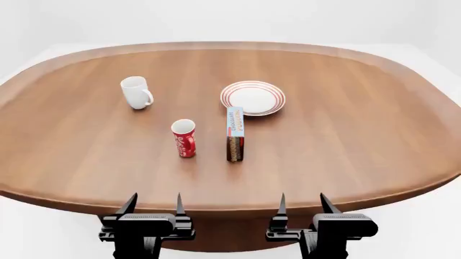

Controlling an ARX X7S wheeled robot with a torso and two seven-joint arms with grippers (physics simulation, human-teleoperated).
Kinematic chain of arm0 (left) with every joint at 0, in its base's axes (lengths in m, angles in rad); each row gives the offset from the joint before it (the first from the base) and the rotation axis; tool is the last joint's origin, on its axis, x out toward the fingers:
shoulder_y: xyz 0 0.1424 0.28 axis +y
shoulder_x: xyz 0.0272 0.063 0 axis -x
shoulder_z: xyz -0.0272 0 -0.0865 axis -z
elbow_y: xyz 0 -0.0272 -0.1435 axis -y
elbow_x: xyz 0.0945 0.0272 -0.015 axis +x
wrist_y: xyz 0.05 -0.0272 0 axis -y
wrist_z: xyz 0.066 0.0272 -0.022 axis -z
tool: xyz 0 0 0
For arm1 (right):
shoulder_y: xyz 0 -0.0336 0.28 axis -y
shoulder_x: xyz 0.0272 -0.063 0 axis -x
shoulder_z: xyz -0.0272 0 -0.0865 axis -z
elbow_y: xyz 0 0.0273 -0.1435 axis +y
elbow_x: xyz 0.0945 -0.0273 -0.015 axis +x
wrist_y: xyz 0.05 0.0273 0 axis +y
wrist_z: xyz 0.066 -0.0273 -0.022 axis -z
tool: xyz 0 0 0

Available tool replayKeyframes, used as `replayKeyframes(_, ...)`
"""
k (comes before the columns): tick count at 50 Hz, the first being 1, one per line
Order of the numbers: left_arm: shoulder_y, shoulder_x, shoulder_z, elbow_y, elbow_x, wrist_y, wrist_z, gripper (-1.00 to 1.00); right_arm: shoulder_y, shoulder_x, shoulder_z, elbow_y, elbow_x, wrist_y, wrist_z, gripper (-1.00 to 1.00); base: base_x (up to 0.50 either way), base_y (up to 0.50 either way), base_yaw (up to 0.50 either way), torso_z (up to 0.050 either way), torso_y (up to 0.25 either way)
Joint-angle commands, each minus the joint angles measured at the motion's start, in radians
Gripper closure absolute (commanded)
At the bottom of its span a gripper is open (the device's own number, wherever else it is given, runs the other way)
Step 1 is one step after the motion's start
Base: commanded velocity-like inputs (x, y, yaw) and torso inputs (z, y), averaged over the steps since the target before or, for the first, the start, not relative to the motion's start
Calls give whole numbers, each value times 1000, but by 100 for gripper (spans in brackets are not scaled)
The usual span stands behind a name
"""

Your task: Pick up the white mug and put it on the plate, and put the chocolate pudding to the right of the plate.

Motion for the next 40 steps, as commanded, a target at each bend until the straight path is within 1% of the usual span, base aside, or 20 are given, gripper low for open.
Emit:
replayKeyframes(1, 0, -16, 20, -1, -14, 1, -18, -100, -1, 17, -23, -2, 10, -2, 18, -100, 0, 0, 0, 0, 0)
replayKeyframes(20, -7, -61, 72, 0, -50, -20, -71, -100, 2, 58, -75, -6, 50, 13, 75, -100, 0, 0, 0, 0, 0)
replayKeyframes(21, -41, -6, 41, -48, 7, -5, -20, -100, -7, 7, -26, -27, 19, 24, 6, -100, 0, 0, 0, 0, 0)
replayKeyframes(22, -5, -21, 25, -4, -16, -8, -23, -100, -1, 17, -27, -9, 9, 18, 29, -100, 0, 0, 0, 0, 0)
replayKeyframes(23, 0, -25, 27, 5, -27, -5, -24, -100, -1, 21, -33, -5, 12, 12, 35, -100, 0, 0, 0, 0, 0)
replayKeyframes(40, -8, -60, 75, -20, -56, 6, -67, -100, 3, 59, -79, 1, 50, 8, 79, -100, 0, 0, 0, 0, 0)
